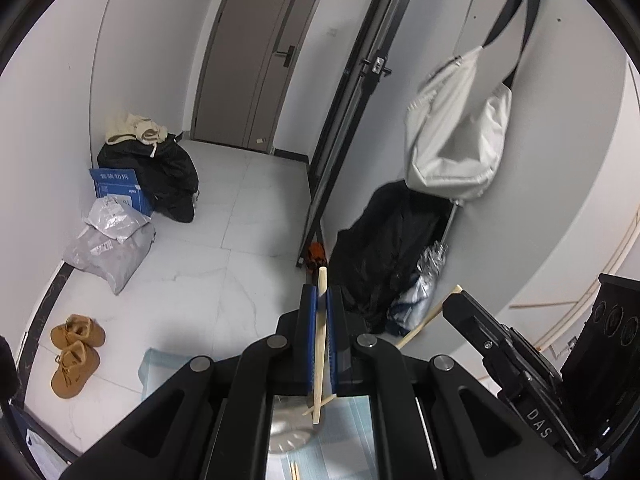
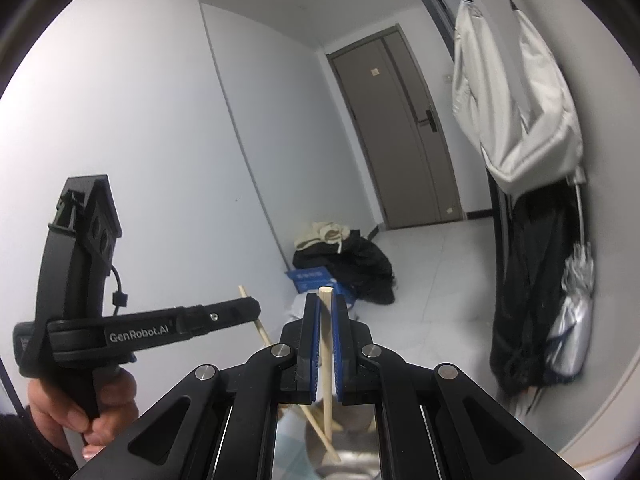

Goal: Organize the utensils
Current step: 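Lift both held chopsticks up above the white holder's opening, then open both grippers to drop the chopsticks into the white holder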

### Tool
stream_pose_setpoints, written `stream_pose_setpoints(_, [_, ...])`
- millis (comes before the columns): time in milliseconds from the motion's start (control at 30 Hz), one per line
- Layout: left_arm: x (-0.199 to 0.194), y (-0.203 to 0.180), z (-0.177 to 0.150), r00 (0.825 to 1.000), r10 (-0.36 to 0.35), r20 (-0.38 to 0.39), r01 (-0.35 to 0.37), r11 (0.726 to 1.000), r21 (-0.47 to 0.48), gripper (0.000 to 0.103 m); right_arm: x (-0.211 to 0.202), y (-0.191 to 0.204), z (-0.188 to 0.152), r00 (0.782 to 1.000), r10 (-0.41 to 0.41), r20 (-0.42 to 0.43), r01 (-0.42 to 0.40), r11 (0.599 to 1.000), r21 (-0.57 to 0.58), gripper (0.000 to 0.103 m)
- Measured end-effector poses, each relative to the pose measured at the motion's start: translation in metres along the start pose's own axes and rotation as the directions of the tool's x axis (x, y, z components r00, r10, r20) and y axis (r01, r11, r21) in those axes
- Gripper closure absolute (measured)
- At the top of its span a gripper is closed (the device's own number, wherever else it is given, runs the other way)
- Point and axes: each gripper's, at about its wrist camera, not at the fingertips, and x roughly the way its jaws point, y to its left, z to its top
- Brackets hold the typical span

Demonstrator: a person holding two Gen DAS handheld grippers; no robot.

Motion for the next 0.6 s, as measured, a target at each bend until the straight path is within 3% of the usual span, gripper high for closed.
stream_pose_setpoints(267, [0.025,0.022,0.013,0.999,0.032,0.013,-0.031,0.999,-0.010,0.102,0.044,-0.003,0.012,0.999,-0.041,-0.021,0.040,0.998,-0.056,0.098])
stream_pose_setpoints(600, [0.054,0.052,-0.017,0.999,0.037,0.014,-0.037,0.999,-0.005,0.102,0.082,-0.002,-0.011,0.993,-0.038,-0.115,0.022,0.990,-0.140,0.098])
